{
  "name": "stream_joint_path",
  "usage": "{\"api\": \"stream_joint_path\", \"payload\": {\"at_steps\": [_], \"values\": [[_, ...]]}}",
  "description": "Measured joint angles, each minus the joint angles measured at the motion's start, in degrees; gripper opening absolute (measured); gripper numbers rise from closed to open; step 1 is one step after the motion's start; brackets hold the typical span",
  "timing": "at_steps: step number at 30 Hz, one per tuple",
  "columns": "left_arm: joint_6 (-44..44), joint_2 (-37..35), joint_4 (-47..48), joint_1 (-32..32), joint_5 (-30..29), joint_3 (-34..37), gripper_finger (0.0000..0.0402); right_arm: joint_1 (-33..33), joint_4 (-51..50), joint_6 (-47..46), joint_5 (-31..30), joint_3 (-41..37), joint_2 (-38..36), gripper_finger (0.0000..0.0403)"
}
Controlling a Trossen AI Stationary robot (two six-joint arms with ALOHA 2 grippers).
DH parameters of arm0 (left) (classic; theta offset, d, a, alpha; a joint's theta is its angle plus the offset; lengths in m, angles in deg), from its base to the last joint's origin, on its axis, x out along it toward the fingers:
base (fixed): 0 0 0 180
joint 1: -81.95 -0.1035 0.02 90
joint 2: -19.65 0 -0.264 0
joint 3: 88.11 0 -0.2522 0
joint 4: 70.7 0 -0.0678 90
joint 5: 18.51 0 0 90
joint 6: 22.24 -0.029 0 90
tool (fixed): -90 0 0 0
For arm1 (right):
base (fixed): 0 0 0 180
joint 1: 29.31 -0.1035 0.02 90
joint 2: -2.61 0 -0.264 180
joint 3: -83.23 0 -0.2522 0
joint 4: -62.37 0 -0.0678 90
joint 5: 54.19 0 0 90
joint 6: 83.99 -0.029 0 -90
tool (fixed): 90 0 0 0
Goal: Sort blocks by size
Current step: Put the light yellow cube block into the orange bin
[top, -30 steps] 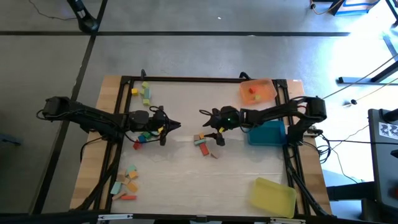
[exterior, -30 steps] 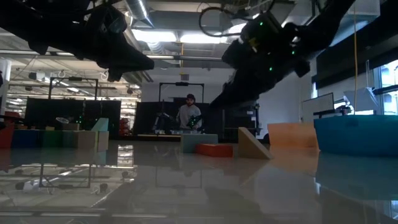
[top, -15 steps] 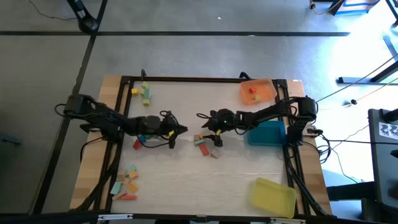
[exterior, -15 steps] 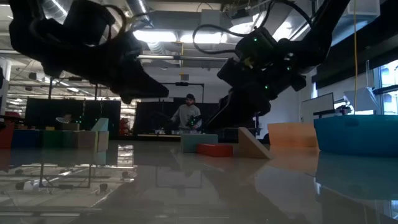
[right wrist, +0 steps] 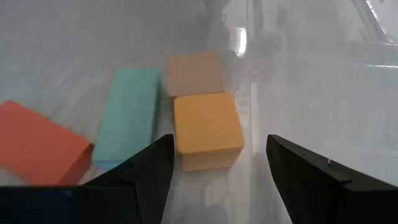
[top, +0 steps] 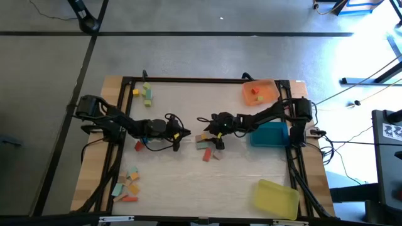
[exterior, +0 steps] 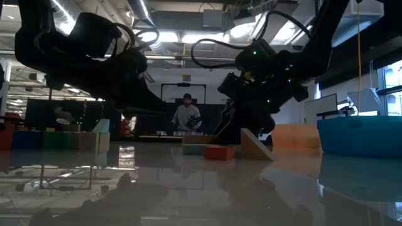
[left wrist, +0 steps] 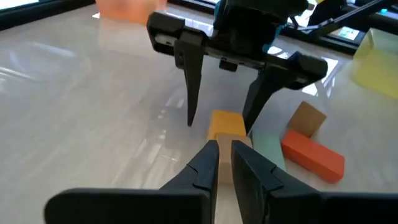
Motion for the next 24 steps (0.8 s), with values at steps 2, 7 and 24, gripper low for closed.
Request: {"api": "stream_joint_path", "payload": {"at_steps": [2, 7, 24], "values": [[0.5, 0.0, 0.0, 0.0, 0.0, 0.0, 0.0031, 0.0, 0.0, 0.0, -0.9, 0.0, 0.0, 0.0252], [1.0, 0.0, -0.1, 0.4, 0.0, 0.0, 0.0031, 0.0, 4.3, 0.0, 0.2, 0.0, 0.0, 0.0253], [0.1, 0.0, -0.2, 1.5, 0.0, 0.0, 0.0031, 0.0, 8.0, -1.5, -0.4, 1.1, 5.3, 0.0176]]}}
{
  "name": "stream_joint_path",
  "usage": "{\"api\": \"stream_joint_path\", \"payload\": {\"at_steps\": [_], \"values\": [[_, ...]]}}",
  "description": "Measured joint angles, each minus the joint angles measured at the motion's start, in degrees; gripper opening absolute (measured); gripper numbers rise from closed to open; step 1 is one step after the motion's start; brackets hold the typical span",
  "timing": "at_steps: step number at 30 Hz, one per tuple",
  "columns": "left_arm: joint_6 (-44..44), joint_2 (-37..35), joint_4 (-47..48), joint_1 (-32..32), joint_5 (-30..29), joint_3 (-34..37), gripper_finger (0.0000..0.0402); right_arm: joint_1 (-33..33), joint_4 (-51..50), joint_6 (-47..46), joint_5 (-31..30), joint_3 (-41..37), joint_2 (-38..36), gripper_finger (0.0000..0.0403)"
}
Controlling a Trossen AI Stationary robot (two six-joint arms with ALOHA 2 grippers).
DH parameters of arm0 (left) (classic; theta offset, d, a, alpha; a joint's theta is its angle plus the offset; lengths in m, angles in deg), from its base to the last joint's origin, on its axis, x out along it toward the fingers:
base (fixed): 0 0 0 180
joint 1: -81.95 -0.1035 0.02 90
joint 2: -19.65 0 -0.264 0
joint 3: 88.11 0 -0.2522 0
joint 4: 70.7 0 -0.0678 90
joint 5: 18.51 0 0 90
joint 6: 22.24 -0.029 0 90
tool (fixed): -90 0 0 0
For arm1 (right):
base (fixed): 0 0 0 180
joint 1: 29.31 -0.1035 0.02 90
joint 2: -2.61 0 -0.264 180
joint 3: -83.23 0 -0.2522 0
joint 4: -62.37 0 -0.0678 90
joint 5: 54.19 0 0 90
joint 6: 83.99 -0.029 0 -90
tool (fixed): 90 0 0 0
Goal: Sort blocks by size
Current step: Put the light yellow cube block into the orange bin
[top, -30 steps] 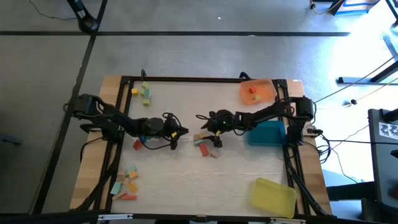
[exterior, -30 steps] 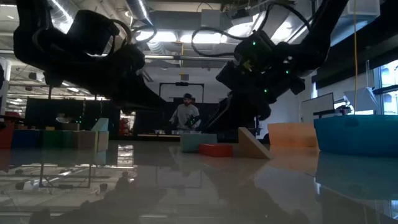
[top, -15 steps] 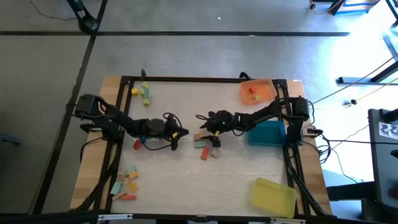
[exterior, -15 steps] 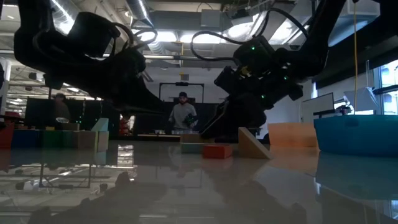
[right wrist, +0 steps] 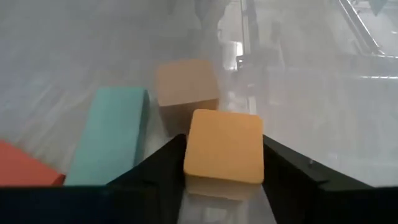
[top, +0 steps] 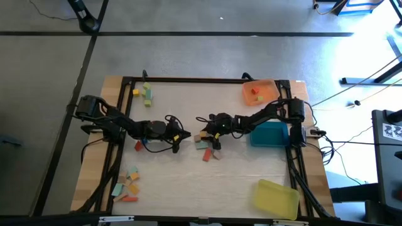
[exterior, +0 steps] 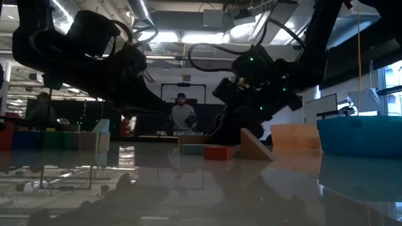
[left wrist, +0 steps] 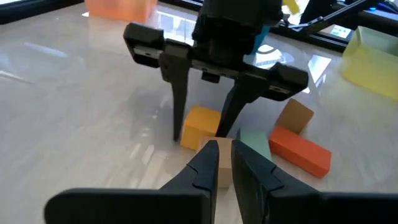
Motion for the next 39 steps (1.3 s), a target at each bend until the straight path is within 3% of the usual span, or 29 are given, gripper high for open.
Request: {"api": "stream_joint_path", "payload": {"at_steps": [5, 11, 16, 24, 32, 39], "values": [[-0.2, 0.0, 0.5, 0.0, 0.0, 0.0, 0.0031, 0.0, 0.2, 0.1, -0.7, 0.0, -0.2, 0.0132], [-1.0, 0.0, 0.4, 0.0, 0.0, 0.0, 0.0031, 0.0, -3.4, 0.1, -2.6, -0.1, -3.4, 0.0136], [-1.0, 0.0, 0.3, 0.0, 0.0, 0.0, 0.0031, 0.0, -11.9, 0.2, -6.0, -0.1, -10.5, 0.0145], [-0.9, 0.0, 0.4, 0.0, 0.0, 0.0, 0.0031, 0.9, -31.0, 1.0, -16.8, -0.1, -25.6, 0.0141], [-0.9, 0.0, 0.3, 0.0, 0.0, 0.0, 0.0031, 9.0, -48.5, -3.8, -21.6, -0.1, -40.0, 0.0137], [-0.7, 0.0, 0.1, 0.0, 0.0, 0.0, 0.0031, 22.0, -57.8, -5.0, -22.0, -0.1, -46.1, 0.0142]]}}
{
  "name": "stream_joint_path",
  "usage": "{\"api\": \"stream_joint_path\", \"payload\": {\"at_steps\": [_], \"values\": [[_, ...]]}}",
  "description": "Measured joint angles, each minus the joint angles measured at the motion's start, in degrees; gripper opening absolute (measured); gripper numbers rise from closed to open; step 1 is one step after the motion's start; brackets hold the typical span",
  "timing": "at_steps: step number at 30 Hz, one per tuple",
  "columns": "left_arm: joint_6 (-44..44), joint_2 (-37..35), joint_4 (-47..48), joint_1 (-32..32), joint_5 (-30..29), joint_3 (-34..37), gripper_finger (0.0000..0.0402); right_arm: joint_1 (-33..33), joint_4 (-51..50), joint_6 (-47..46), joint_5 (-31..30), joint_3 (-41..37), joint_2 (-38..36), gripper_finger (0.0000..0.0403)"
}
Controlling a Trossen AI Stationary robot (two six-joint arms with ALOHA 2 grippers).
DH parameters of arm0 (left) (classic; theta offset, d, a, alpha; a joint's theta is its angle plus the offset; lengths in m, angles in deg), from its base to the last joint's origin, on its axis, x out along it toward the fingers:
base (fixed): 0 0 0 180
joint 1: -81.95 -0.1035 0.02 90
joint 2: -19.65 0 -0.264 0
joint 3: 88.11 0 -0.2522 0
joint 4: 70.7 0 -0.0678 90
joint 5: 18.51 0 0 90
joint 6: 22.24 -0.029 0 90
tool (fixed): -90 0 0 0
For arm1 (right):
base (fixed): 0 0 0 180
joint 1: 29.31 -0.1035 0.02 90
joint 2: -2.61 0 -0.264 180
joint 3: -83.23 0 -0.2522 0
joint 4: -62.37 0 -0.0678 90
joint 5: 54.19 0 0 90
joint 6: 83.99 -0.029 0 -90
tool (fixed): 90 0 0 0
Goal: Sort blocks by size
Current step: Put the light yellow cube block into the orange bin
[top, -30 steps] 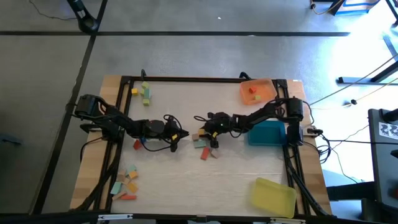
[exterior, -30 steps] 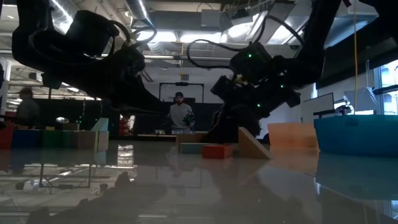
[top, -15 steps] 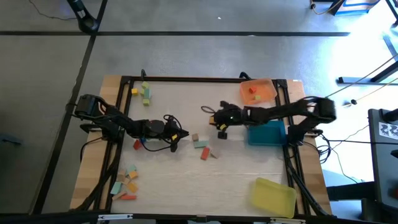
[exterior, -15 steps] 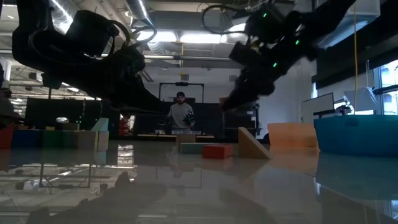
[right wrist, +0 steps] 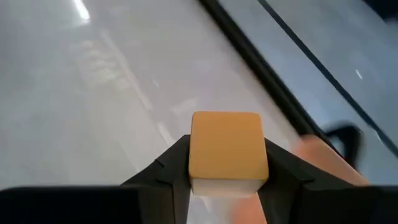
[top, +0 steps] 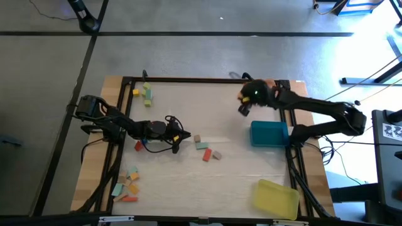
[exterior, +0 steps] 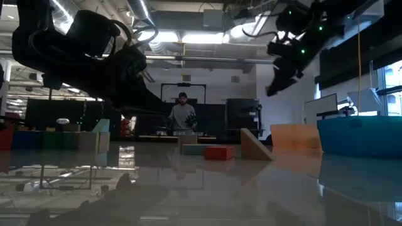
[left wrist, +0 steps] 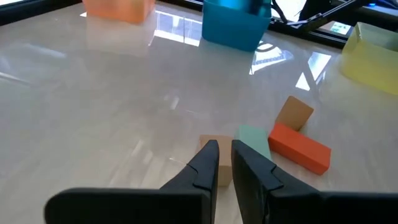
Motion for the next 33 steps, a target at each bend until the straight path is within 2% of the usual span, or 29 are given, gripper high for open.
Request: {"api": "stream_joint_path", "payload": {"at_steps": [8, 12, 17, 23, 33], "values": [[0.0, 0.0, 0.0, 0.0, 0.0, 0.0, 0.0031, 14.9, -4.0, 0.7, 1.6, 0.0, 0.5, 0.0140], [-0.1, 0.0, 0.0, 0.0, 0.0, 0.0, 0.0031, 19.9, -3.7, 0.8, 4.6, 0.0, 1.3, 0.0142], [-0.2, 0.0, 0.0, 0.0, 0.0, 0.0, 0.0031, 24.7, -3.6, 0.4, 5.3, 0.0, 4.3, 0.0143], [-0.2, 0.0, 0.0, 0.0, 0.0, 0.0, 0.0031, 28.2, -3.6, -1.5, 7.4, 0.0, 9.1, 0.0144], [-0.4, 0.0, 0.0, 0.0, 0.0, 0.0, 0.0031, 28.2, -3.3, -1.6, 7.4, 0.0, 12.5, 0.0145]]}}
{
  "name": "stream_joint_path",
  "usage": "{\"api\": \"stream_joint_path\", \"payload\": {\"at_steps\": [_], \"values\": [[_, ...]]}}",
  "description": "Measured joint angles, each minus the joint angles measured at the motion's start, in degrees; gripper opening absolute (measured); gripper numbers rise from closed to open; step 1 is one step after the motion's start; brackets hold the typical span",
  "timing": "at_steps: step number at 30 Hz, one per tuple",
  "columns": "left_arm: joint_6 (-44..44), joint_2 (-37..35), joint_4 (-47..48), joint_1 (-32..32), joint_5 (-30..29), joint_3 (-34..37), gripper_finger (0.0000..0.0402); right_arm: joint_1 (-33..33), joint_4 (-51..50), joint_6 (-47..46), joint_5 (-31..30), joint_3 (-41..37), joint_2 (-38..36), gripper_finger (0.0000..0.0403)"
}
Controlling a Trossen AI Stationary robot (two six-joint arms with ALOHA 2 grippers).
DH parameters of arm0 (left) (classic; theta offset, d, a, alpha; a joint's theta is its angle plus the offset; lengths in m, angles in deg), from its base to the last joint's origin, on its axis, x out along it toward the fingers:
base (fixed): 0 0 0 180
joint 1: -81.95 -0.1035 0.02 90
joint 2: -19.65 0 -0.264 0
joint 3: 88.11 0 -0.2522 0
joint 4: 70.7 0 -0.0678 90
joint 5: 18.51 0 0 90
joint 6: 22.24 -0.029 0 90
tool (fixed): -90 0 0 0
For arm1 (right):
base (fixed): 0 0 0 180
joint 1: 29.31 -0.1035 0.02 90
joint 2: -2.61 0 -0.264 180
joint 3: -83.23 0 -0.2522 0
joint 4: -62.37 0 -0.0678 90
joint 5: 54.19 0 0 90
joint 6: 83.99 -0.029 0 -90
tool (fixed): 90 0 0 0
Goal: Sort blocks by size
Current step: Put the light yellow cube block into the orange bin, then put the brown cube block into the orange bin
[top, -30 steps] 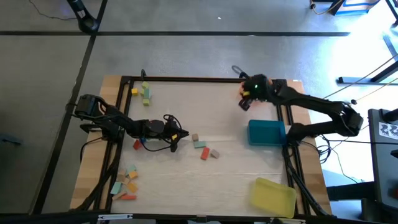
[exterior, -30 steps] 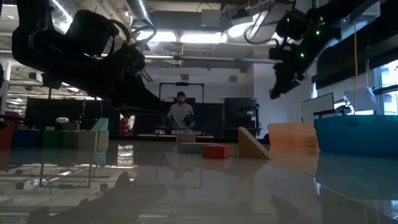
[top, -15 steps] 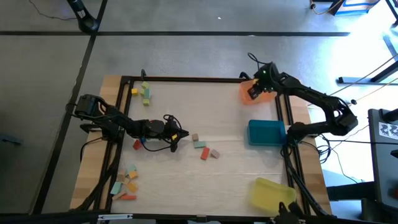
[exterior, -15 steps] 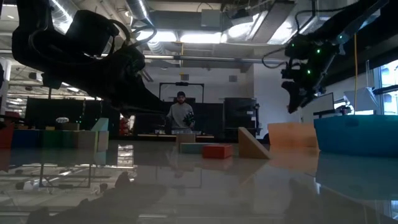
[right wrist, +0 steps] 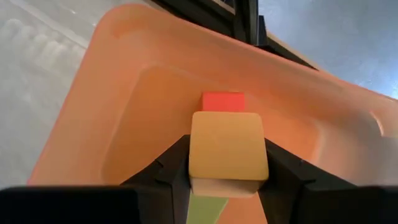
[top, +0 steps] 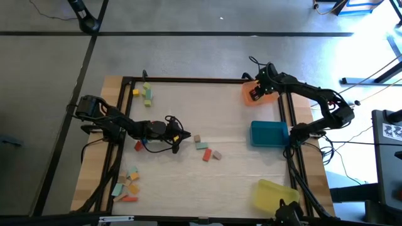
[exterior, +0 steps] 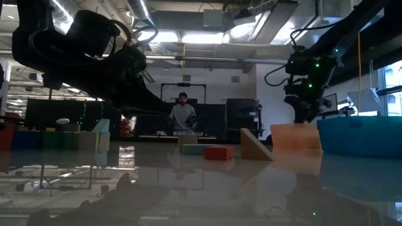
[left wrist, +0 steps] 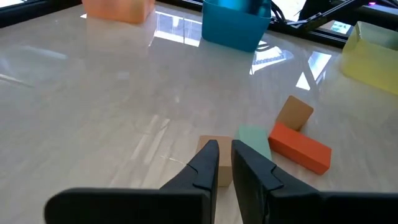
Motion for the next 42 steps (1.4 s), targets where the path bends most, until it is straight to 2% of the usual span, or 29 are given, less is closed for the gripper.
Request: {"api": "stream_joint_path", "payload": {"at_steps": [4, 10, 12, 15, 17, 19, 21, 25, 27, 31, 35, 42], "values": [[0.0, 0.0, 0.0, 0.0, 0.0, 0.0, 0.0031, 0.0, 0.1, -1.1, -0.5, 0.0, 0.0, 0.0163], [0.2, 0.0, 0.0, 0.0, 0.0, 0.0, 0.0031, -0.1, 0.1, -0.9, 0.4, 0.0, -1.3, 0.0224], [0.7, 0.0, -0.1, 0.0, 0.0, 0.0, 0.0031, -0.1, 0.1, -0.9, 3.5, 0.0, -2.7, 0.0242], [2.0, 0.0, -0.6, 0.0, 0.0, 0.0, 0.0031, -1.0, 0.0, -1.1, 12.4, 0.0, -5.9, 0.0260], [2.1, 0.0, -1.1, -0.2, 0.0, 0.0, 0.0032, -3.5, 0.2, -1.3, 17.4, 0.0, -8.0, 0.0267], [1.6, 0.0, -1.1, -0.3, 0.0, -0.4, 0.0042, -7.5, 0.4, -1.3, 19.5, 0.0, -10.1, 0.0270], [1.4, 0.0, -1.1, -0.2, 0.4, -1.1, 0.0064, -12.6, 1.1, -1.3, 19.1, 0.0, -11.3, 0.0270], [-0.2, 0.0, 0.1, 0.6, 2.7, -4.8, 0.0135, -22.8, 3.8, -2.4, 15.6, 0.0, -11.6, 0.0271], [-2.7, 0.0, 4.6, 1.2, 2.9, -7.5, 0.0174, -27.4, 5.5, -2.5, 12.9, 0.0, -11.1, 0.0271], [-6.1, 0.0, 19.9, 1.4, 2.6, -13.6, 0.0232, -34.5, 10.8, -2.6, 8.4, 0.0, -9.8, 0.0271], [-6.4, 0.0, 27.5, 1.4, -2.0, -15.9, 0.0251, -38.7, 13.8, -2.6, 6.5, 0.0, -9.5, 0.0271], [-5.0, 0.0, 28.4, 1.3, -3.5, -15.6, 0.0253, -41.3, 14.2, -2.6, 3.5, 0.0, -9.5, 0.0271]]}}
